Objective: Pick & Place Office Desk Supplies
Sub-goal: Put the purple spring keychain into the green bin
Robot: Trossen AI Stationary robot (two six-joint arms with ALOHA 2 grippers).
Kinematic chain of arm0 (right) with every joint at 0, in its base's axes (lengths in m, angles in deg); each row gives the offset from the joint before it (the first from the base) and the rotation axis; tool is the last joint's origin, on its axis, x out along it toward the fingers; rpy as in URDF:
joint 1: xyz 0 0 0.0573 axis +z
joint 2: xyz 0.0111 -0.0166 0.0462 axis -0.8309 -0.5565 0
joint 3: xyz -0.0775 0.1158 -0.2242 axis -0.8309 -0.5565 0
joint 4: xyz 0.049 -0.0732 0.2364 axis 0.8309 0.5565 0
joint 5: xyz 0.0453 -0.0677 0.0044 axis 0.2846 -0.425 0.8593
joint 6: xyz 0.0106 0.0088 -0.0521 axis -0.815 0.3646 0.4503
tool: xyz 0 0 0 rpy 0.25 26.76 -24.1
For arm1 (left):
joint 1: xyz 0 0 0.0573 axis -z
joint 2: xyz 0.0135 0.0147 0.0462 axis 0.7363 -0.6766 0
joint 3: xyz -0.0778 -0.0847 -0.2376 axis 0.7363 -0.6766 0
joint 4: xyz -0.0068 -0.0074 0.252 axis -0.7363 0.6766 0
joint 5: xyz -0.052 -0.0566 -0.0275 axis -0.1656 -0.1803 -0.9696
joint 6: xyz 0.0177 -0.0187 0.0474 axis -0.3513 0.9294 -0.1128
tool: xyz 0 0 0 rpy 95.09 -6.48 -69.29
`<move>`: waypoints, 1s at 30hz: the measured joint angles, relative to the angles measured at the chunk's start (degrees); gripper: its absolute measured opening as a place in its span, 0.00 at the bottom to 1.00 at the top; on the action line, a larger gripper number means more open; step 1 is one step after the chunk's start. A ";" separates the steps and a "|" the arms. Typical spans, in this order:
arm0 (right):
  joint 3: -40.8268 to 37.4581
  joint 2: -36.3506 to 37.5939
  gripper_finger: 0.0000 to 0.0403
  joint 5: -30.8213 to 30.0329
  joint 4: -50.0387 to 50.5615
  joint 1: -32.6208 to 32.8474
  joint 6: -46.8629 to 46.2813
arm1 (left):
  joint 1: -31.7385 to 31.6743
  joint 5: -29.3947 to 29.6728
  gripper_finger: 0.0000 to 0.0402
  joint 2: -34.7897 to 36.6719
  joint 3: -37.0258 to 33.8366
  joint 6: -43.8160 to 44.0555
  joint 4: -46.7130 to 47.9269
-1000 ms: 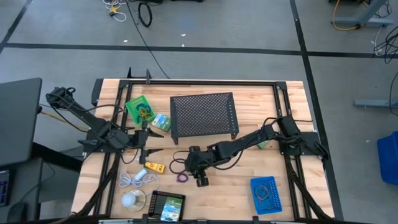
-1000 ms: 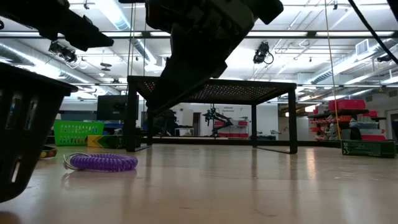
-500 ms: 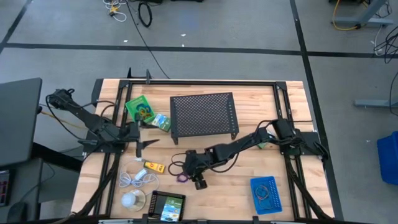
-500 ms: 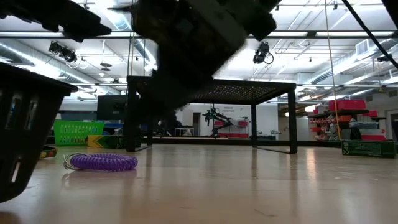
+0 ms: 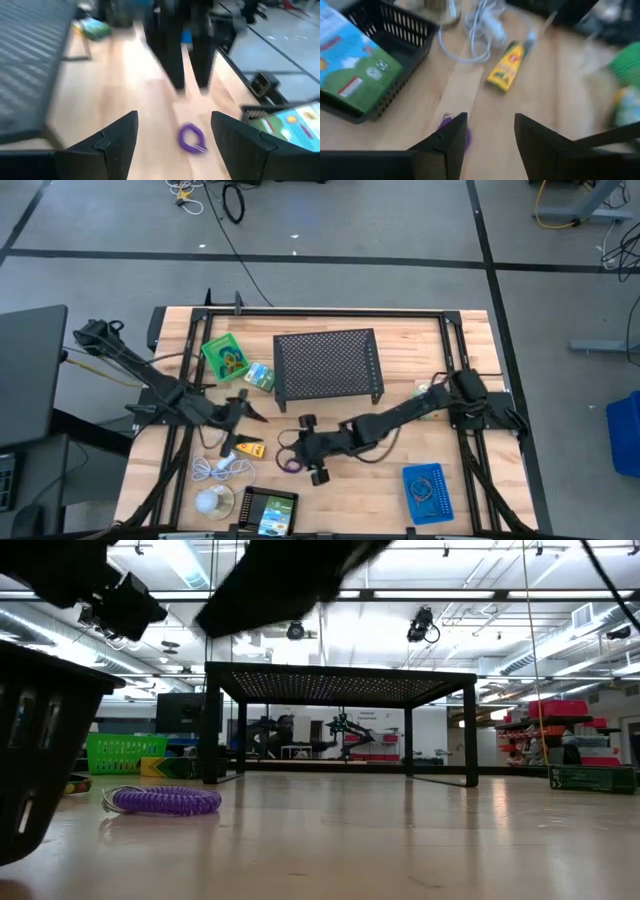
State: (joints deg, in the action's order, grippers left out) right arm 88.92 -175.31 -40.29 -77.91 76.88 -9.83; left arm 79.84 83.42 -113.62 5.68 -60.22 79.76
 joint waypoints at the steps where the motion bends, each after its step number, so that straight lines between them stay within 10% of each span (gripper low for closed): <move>1: 0.00 1.22 0.43 -1.71 0.27 0.92 0.86 | -0.21 -1.37 0.65 -1.48 -0.01 1.17 -1.10; 14: 0.04 12.10 0.43 -15.68 5.33 8.88 2.11 | -7.73 -20.97 0.65 -26.29 6.39 8.90 -8.61; 30: 0.02 11.79 0.43 -23.03 16.96 10.68 -4.80 | -9.63 -17.73 0.65 -47.98 24.78 4.99 8.14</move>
State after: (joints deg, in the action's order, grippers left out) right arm 88.94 -163.52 -63.32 -60.95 87.56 -14.63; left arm 70.21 65.68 -161.60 30.47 -55.23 87.90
